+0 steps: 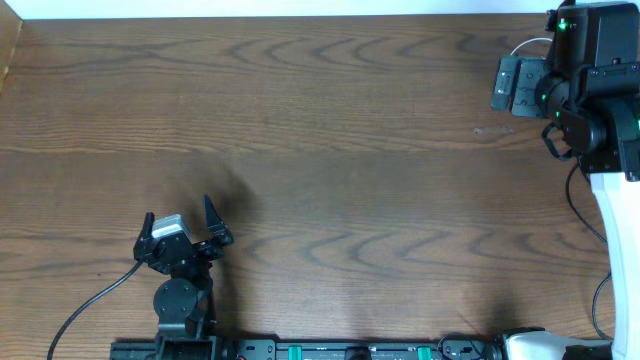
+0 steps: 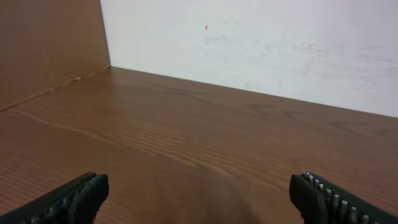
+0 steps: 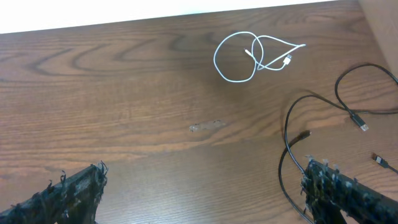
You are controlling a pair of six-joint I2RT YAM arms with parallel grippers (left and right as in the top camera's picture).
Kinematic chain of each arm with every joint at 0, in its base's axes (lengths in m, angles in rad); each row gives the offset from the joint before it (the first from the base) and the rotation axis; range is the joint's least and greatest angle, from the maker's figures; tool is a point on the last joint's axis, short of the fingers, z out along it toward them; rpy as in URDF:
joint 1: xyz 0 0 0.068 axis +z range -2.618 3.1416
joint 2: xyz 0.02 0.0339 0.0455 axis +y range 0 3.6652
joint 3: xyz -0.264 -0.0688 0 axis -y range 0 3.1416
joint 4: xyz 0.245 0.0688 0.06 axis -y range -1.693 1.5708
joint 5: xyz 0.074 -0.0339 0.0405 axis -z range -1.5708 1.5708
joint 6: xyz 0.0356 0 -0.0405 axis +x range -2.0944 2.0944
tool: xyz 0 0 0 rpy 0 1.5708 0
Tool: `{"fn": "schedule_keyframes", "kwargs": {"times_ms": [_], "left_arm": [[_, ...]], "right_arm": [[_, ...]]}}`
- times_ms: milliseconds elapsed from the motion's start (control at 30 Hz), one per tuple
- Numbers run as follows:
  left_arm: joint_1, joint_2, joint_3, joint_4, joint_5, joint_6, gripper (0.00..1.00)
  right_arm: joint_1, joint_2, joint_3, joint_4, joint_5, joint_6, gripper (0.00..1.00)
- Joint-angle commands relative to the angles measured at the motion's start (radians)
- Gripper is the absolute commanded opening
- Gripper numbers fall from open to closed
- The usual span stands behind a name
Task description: Untangle cables
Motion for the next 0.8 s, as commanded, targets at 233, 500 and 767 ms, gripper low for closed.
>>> {"fn": "schedule_keyframes", "kwargs": {"times_ms": [233, 500, 767], "left_arm": [[0.004, -0.006, -0.020, -0.037, 0.011, -0.016, 0.98], [0.004, -0.006, -0.020, -0.037, 0.011, -0.016, 0.98], [0.004, -0.006, -0.020, -0.037, 0.011, -0.016, 0.98]], "right_arm": [[0.007, 0.000, 0.003, 0.002, 0.001, 0.008, 0.99], [0.006, 0.000, 0.003, 0.002, 0.001, 0.008, 0.99], [0.005, 0.001, 0.003, -0.002, 0.021, -0.010, 0.99]]}}
